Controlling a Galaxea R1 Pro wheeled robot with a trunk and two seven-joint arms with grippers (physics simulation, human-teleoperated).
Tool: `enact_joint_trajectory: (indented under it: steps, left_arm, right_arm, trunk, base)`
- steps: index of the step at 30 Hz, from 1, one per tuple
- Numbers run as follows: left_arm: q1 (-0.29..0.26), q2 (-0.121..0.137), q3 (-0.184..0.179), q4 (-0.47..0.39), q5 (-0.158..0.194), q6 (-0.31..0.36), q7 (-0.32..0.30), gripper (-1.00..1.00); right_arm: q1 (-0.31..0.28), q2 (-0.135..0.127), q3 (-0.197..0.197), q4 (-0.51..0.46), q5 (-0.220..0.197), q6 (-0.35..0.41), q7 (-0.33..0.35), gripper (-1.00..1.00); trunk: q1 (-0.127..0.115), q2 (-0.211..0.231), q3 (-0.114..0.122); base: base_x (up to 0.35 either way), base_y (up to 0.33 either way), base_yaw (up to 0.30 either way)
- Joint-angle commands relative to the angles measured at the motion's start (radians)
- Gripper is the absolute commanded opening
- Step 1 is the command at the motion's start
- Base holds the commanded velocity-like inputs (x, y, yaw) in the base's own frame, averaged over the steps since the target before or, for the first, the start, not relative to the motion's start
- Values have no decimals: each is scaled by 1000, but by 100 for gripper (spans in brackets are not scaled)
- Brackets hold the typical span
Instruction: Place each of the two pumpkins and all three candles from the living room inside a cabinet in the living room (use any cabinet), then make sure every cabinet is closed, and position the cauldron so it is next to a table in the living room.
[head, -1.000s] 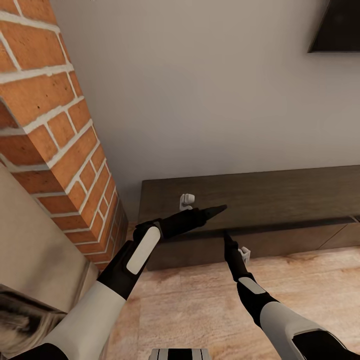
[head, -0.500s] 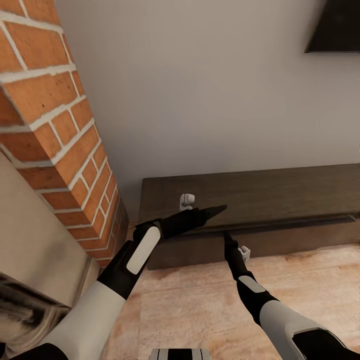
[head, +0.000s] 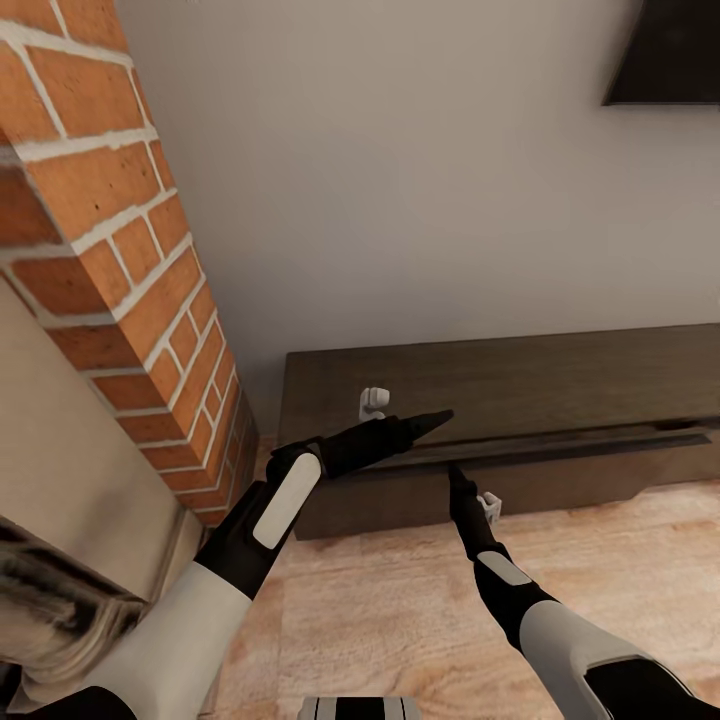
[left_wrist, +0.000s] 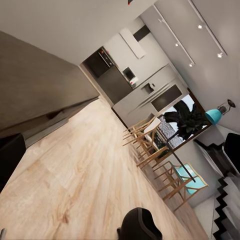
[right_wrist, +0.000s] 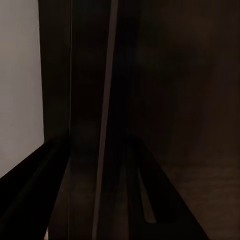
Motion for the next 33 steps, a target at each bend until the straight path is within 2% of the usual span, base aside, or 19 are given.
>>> enact_joint_trajectory:
  steps: [1,28,33]
  left_arm:
    - [0,0,0,0,8,8,1,100]
    - [-1,0,-1,0,8,8,4,100]
    - [-1,0,-1,0,8,8,4,100]
  right_arm:
    - [0,0,16,9,-5,-6,-1,-100]
    - [0,0,17,9,-5,-6,-1,-100]
    - [0,0,17,9,-5,-6,-1,-100]
  trunk:
    - [0,0,-1]
    - [0,0,-1]
    - [0,0,-1]
  base:
    - [-31,0,0]
    - [-44,0,0]
    - [-162,0,0]
